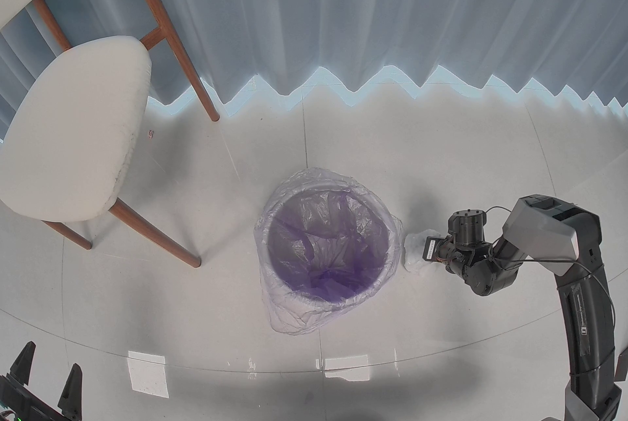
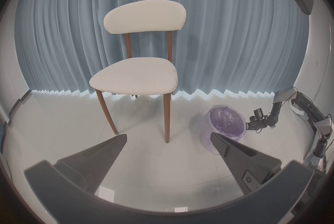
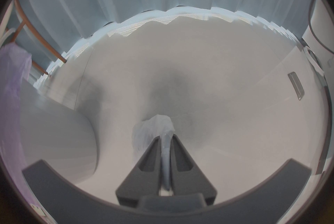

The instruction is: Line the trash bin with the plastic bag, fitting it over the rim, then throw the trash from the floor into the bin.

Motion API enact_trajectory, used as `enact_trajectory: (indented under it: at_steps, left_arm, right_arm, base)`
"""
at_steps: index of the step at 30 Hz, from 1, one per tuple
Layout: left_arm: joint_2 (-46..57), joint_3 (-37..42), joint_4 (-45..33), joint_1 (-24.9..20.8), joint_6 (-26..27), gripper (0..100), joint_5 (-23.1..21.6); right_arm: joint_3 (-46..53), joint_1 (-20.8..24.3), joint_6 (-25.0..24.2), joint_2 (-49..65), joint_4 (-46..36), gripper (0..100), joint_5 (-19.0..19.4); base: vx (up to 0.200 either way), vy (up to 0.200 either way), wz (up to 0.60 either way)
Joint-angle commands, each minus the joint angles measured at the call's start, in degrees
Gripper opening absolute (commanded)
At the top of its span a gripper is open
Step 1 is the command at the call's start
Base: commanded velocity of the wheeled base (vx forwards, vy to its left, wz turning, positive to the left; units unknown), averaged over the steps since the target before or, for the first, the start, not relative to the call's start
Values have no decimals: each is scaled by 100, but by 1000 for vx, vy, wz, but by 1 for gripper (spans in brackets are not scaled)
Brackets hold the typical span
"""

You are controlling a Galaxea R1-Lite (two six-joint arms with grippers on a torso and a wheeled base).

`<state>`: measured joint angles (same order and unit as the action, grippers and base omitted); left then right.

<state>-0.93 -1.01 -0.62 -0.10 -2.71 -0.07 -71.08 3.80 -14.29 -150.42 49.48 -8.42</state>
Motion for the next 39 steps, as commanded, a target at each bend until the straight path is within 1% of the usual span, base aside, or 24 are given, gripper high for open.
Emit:
enact_trajectory:
  at_steps: [1,4,5,6,7,11,16,17,20,22,24,27,28,29,30,31,33,35,37,38,39]
  left_arm:
    - [93,101,1,1,-2,100,7]
    - [93,101,1,1,-2,100,7]
    - [93,101,1,1,-2,100,7]
    - [93,101,9,1,-2,100,16]
    - [93,101,9,1,-11,100,16]
    - [93,101,1,1,-11,100,16]
    - [93,101,1,1,-2,100,16]
    - [93,101,1,1,-2,100,16]
    - [93,101,1,1,-2,100,16]
    - [93,101,1,1,-2,100,16]
    - [93,101,9,1,-11,100,16]
    - [93,101,1,1,-2,100,16]
    - [93,101,9,1,-2,100,16]
    - [93,101,9,1,-2,100,16]
    - [93,101,9,1,-2,100,16]
    - [93,101,1,1,-2,100,16]
    - [93,101,1,1,-2,100,16]
    - [93,101,9,1,-2,100,16]
    - [93,101,9,1,-2,100,16]
    - [93,101,1,1,-2,100,16]
    - [93,101,1,1,-2,100,16]
  right_arm:
    - [842,-2,-470,1103,35,0,-72]
    - [1545,6,-848,1955,132,0,-72]
    - [1659,6,-909,2087,141,0,-72]
    - [1984,6,-1067,2491,141,0,-63]
    - [2195,6,-1111,2772,149,0,-54]
    - [2617,-46,-1111,3722,158,0,-45]
    - [2977,33,-1059,4486,185,0,-28]
    - [3144,138,-979,4759,290,0,-28]
    - [3452,270,-839,5066,686,0,-28]
    - [3522,323,-769,5084,817,0,-37]
    - [3716,455,-505,5040,1301,0,-37]
    - [3830,630,-259,4908,1899,0,-28]
    - [3830,639,-250,4899,1925,0,-28]
    - [3856,745,-180,4759,2259,0,-10]
    - [3856,745,-180,4759,2259,0,-10]
    - [3848,868,-57,4548,2716,0,95]
    - [3830,885,58,4416,2962,0,183]
    - [3742,947,374,4029,3507,0,420]
    - [3681,1000,638,3643,4025,0,526]
    - [3681,1008,647,3616,4034,0,526]
    - [3601,1140,752,3440,4052,0,596]
  base:
    - [0,0,0]
    - [0,0,0]
    - [0,0,0]
    - [0,0,0]
    - [0,0,0]
    - [0,0,0]
    - [0,0,0]
    - [0,0,0]
    - [0,0,0]
    - [0,0,0]
    - [0,0,0]
    - [0,0,0]
    - [0,0,0]
    - [0,0,0]
    - [0,0,0]
    - [0,0,0]
    - [0,0,0]
    - [0,0,0]
    - [0,0,0]
    - [0,0,0]
    - [0,0,0]
